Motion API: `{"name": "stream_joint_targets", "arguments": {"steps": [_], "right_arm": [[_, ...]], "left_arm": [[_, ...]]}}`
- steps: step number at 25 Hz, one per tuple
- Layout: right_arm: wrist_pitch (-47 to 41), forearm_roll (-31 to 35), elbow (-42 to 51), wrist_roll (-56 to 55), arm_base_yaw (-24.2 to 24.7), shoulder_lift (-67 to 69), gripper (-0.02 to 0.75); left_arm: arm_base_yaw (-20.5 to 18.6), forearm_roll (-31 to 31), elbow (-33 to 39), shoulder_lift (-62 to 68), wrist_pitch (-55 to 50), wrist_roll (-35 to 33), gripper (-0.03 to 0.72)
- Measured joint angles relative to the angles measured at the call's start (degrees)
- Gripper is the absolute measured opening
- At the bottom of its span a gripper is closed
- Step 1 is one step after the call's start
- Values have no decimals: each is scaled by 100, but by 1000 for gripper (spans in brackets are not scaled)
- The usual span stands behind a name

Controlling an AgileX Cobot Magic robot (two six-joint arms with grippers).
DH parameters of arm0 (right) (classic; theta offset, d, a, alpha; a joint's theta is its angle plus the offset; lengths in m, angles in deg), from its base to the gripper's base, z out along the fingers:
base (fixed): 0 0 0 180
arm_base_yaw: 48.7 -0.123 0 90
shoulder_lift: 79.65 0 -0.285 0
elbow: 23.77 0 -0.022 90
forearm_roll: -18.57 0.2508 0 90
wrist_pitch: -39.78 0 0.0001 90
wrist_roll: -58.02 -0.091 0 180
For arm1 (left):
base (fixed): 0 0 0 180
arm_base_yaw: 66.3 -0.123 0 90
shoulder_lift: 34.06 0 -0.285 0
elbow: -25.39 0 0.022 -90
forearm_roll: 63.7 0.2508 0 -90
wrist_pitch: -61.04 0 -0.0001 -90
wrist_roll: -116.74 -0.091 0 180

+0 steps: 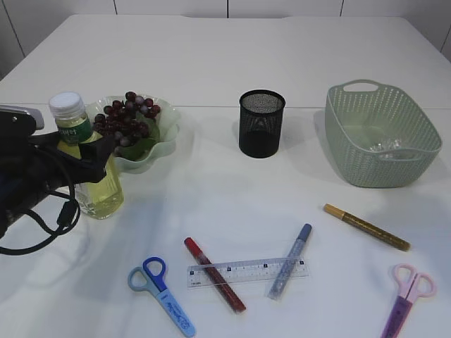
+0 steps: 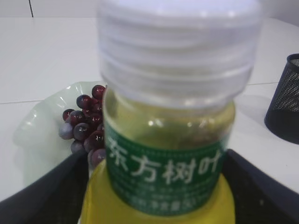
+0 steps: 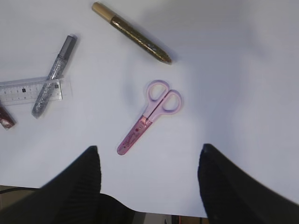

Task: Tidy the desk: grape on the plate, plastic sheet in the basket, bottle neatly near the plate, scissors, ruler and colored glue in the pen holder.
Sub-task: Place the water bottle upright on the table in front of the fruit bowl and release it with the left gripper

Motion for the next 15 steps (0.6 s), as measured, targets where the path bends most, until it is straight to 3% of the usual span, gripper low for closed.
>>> {"name": "stream_joint_targets", "arguments": {"steps": [9, 15], "right_arm": [[0, 0, 0, 10, 0, 0, 512], [0, 0, 0, 10, 0, 0, 512]], "left_arm": [[0, 0, 0, -917, -13, 0, 592], [0, 0, 0, -1703, -946, 0, 583]]}}
